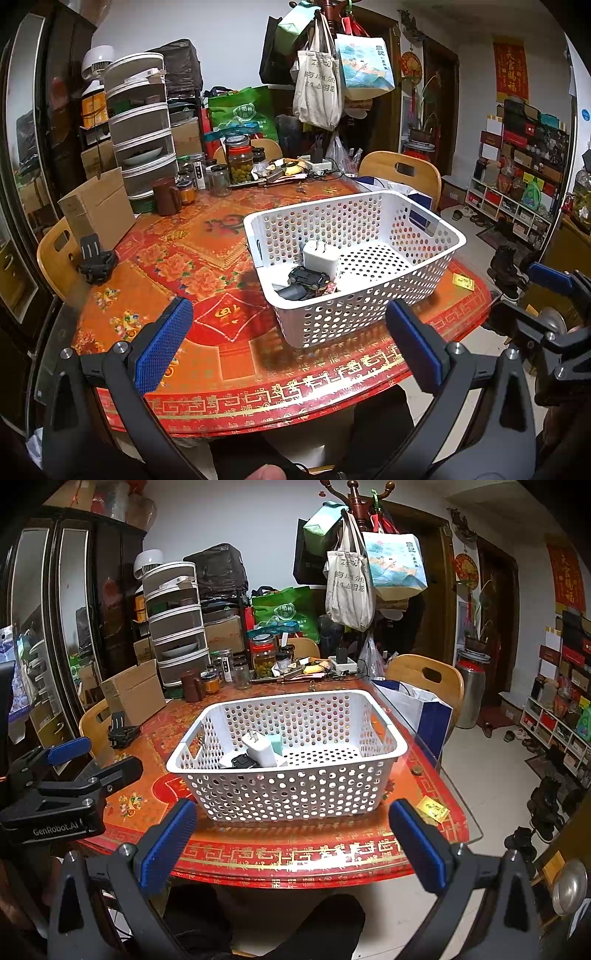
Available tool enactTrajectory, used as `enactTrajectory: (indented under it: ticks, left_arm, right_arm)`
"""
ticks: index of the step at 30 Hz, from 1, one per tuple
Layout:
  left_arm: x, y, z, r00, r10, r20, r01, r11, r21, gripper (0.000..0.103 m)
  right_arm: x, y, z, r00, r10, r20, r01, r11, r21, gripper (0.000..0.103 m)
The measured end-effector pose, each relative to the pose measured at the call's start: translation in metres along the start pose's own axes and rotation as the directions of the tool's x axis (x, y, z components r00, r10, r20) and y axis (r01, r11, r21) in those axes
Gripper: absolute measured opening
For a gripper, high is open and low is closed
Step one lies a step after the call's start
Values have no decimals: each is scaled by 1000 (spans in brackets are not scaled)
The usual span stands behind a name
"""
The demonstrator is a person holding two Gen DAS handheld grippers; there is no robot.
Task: Organize rigid objects
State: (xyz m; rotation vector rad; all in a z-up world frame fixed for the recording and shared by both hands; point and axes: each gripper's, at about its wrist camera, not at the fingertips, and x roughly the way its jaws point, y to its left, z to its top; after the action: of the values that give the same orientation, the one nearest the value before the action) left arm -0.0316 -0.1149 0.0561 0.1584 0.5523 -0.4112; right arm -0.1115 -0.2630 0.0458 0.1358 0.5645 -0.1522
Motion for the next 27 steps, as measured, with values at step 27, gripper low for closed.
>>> enactTrajectory:
  ticks: [27]
  left_arm:
    - [0, -4, -1, 1000, -3, 0, 3, 1000, 4, 103]
  right_arm:
    - [0, -3, 1, 1000, 0, 1, 0, 1000, 0, 103]
